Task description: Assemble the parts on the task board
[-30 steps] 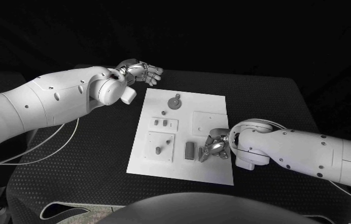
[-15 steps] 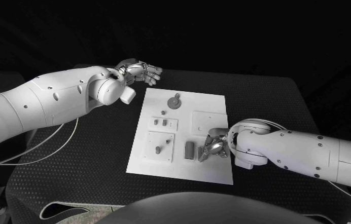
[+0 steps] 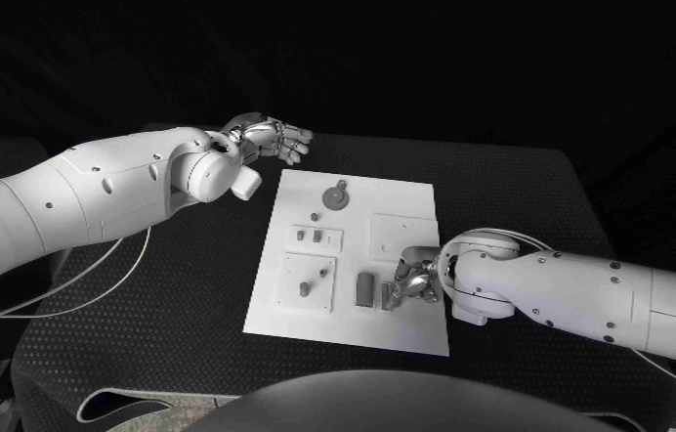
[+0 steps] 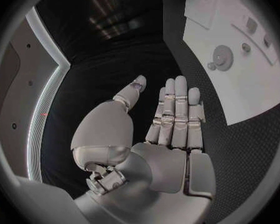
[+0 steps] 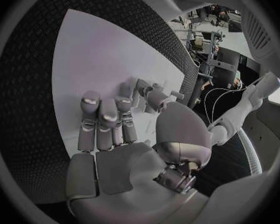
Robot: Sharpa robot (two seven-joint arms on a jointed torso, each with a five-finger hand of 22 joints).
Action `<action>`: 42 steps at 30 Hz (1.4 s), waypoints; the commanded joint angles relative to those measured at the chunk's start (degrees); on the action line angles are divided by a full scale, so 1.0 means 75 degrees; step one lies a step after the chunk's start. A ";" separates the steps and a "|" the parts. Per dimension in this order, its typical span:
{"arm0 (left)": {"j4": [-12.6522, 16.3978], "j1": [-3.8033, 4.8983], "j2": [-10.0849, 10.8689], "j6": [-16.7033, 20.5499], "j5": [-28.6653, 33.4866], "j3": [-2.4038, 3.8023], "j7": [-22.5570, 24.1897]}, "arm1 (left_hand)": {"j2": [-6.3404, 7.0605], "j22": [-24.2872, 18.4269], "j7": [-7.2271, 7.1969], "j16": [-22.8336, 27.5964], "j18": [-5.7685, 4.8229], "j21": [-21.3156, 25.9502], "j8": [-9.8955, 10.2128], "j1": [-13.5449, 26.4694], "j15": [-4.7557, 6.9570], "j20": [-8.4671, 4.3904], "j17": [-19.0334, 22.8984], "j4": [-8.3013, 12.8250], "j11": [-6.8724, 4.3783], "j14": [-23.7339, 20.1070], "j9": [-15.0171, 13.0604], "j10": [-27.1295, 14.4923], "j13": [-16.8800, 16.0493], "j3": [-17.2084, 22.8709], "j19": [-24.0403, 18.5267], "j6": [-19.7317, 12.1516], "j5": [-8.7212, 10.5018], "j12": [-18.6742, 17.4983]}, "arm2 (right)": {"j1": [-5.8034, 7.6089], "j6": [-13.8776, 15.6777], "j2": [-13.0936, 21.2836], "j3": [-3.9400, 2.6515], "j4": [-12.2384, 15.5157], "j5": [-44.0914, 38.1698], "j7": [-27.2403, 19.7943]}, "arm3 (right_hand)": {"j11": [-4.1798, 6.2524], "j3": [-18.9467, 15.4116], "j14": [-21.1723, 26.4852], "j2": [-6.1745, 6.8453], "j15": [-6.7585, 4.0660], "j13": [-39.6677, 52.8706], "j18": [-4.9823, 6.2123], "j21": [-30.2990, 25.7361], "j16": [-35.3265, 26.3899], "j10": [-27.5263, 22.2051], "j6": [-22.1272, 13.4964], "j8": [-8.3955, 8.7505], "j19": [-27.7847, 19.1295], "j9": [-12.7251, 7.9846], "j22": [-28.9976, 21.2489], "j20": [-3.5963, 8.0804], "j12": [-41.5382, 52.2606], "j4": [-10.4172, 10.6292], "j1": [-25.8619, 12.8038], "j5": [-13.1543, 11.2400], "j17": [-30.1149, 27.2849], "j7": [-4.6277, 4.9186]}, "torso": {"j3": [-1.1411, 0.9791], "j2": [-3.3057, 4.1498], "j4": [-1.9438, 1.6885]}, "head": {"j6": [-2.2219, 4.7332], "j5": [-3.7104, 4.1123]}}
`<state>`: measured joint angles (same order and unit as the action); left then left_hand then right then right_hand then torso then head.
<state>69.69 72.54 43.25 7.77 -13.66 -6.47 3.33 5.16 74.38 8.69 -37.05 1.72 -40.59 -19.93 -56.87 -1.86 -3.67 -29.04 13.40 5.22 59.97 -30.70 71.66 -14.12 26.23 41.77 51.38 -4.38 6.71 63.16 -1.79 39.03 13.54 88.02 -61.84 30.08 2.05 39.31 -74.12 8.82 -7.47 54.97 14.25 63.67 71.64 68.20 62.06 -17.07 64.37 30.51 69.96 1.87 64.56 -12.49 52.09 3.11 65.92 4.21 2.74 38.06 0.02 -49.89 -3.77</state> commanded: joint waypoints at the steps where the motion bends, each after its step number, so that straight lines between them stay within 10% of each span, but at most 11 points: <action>1: 0.0017 0.0011 -0.0007 -0.0116 -0.0022 0.0004 0.0029 | 0.0016 0.0013 -0.0019 0.0034 0.0113 0.0038 -0.0031 0.0059 -0.0036 0.0016 -0.0008 -0.0040 -0.0015 -0.0010 0.0008 -0.0055 0.0009 -0.0004 -0.0008 -0.0056 -0.0004 0.0031 | -0.0039 -0.0104 0.0015 0.0030 -0.0061 -0.0227 0.0194 | -0.0008 0.0060 -0.0061 -0.0053 0.0003 -0.0011 0.0100 0.0050 0.0045 0.0051 0.0015 0.0014 0.0030 -0.0030 -0.0012 0.0009 -0.0006 -0.0016 0.0059 -0.0042 0.0013 0.0018 | -0.0003 0.0003 0.0004 | -0.0010 -0.0003; 11: 0.0009 0.0011 -0.0014 -0.0119 -0.0029 0.0004 0.0023 | 0.0013 0.0016 -0.0020 0.0037 0.0113 0.0040 -0.0033 0.0064 -0.0036 0.0016 -0.0012 -0.0047 -0.0015 -0.0010 0.0010 -0.0056 0.0009 -0.0005 -0.0008 -0.0057 -0.0004 0.0031 | -0.0039 -0.0128 0.0078 0.0030 -0.0041 -0.0143 0.0141 | -0.0011 0.0070 -0.0069 0.0016 0.0007 -0.0020 0.0100 0.0057 0.0034 0.0069 0.0019 0.0016 0.0036 -0.0037 -0.0019 -0.0006 -0.0017 -0.0004 -0.0005 -0.0041 0.0000 0.0020 | -0.0005 0.0002 0.0006 | 0.0012 0.0007; 18: -0.0035 0.0011 -0.0011 -0.0112 -0.0029 0.0001 0.0016 | 0.0011 0.0018 -0.0020 0.0039 0.0114 0.0042 -0.0034 0.0063 -0.0036 0.0016 -0.0015 -0.0049 -0.0015 -0.0009 0.0011 -0.0057 0.0010 -0.0003 -0.0007 -0.0058 -0.0005 0.0031 | 0.0018 -0.0502 0.0399 0.0010 0.0166 0.0346 -0.0265 | -0.0037 -0.0055 0.0046 0.0647 0.0014 -0.0005 0.0100 0.0038 -0.0145 0.0042 -0.0029 0.0066 0.0028 -0.0087 -0.0063 -0.0031 -0.0024 0.0282 -0.0355 0.0007 -0.0184 0.0046 | -0.0014 -0.0001 0.0007 | 0.0051 0.0019; 26: -0.0090 0.0009 -0.0028 -0.0068 -0.0024 -0.0007 0.0059 | 0.0015 0.0020 -0.0019 0.0040 0.0114 0.0043 -0.0034 0.0062 -0.0035 0.0016 -0.0017 -0.0048 -0.0015 -0.0009 0.0012 -0.0057 0.0010 -0.0004 -0.0008 -0.0059 -0.0005 0.0031 | 0.0299 -0.0757 0.0734 -0.0244 0.0319 0.0349 -0.0754 | -0.0074 -0.0787 0.0164 0.0672 0.0020 0.0096 0.0100 0.0000 -0.0212 -0.0158 -0.0203 0.0124 -0.0120 -0.0082 -0.0080 -0.0003 0.0027 0.0138 -0.0632 0.0033 -0.0188 0.0088 | -0.0028 -0.0002 0.0017 | 0.0200 0.0075; 33: -0.0248 0.0007 -0.0164 0.0121 0.0217 -0.0048 0.0243 | 0.0016 0.0024 -0.0019 0.0043 0.0116 0.0048 -0.0042 0.0055 -0.0034 0.0015 -0.0025 -0.0048 -0.0019 -0.0005 0.0013 -0.0047 0.0007 0.0000 -0.0009 -0.0051 -0.0007 0.0037 | 0.0506 -0.0325 0.0913 -0.0594 -0.0080 0.0377 -0.2200 | -0.0133 -0.1248 0.0303 0.0418 0.0059 0.0121 0.0100 -0.0100 -0.0312 -0.0340 -0.0413 0.0205 -0.0304 -0.0080 -0.0127 0.0005 0.0008 -0.0036 -0.0748 0.0287 -0.0211 0.0147 | -0.0038 -0.0033 0.0026 | 0.0552 0.0138; 37: -0.0439 0.0003 -0.0290 0.0185 0.0480 -0.0140 0.0373 | -0.0006 0.0040 -0.0039 0.0043 0.0116 0.0062 -0.0083 0.0037 -0.0025 0.0012 -0.0057 -0.0057 -0.0073 0.0022 0.0013 0.0069 -0.0023 0.0013 -0.0001 -0.0002 -0.0021 0.0106 | 0.0785 -0.0140 0.0940 -0.0636 -0.0595 0.0634 -0.3131 | -0.0116 -0.1210 0.0357 0.0084 0.0060 0.0129 0.0100 -0.0141 -0.0366 -0.0340 -0.0304 0.0134 -0.0378 -0.0035 -0.0145 -0.0001 0.0036 -0.0245 -0.0424 0.0354 -0.0235 0.0133 | -0.0074 -0.0089 0.0043 | 0.0818 0.0199; 42: -0.0775 0.0001 -0.0512 0.0341 0.0753 -0.0156 0.0579 | -0.0069 0.0063 -0.0090 0.0028 0.0112 0.0085 -0.0144 0.0004 0.0005 -0.0007 -0.0115 -0.0057 -0.0164 0.0091 0.0017 0.0251 -0.0069 0.0025 0.0026 0.0078 -0.0031 0.0211 | 0.0907 0.0425 0.0612 -0.0823 -0.1763 0.1803 -0.4033 | -0.0128 -0.0955 0.0484 -0.0006 0.0075 0.0066 0.0100 -0.0264 -0.0505 -0.0454 -0.0288 0.0106 -0.0520 0.0026 -0.0204 -0.0056 -0.0057 -0.0303 -0.0061 0.0236 -0.0306 0.0140 | -0.0099 -0.0215 0.0122 | 0.1308 0.0318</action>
<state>64.17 72.44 39.83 8.91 -10.90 -7.73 5.04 5.16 74.77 8.26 -37.05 1.72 -40.13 -20.83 -56.87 -1.84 -3.67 -29.86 13.25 4.09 60.41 -30.65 73.21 -14.58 26.40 41.77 51.81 -4.38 7.94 69.80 -2.18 43.89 7.51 75.85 -54.82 8.23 1.12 31.88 -70.76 8.71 -6.84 55.62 14.25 61.85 67.95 64.99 59.41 -16.09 60.71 30.63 68.50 1.51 64.26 -14.79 51.29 5.10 63.67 5.20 2.16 37.10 0.54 -41.79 -1.81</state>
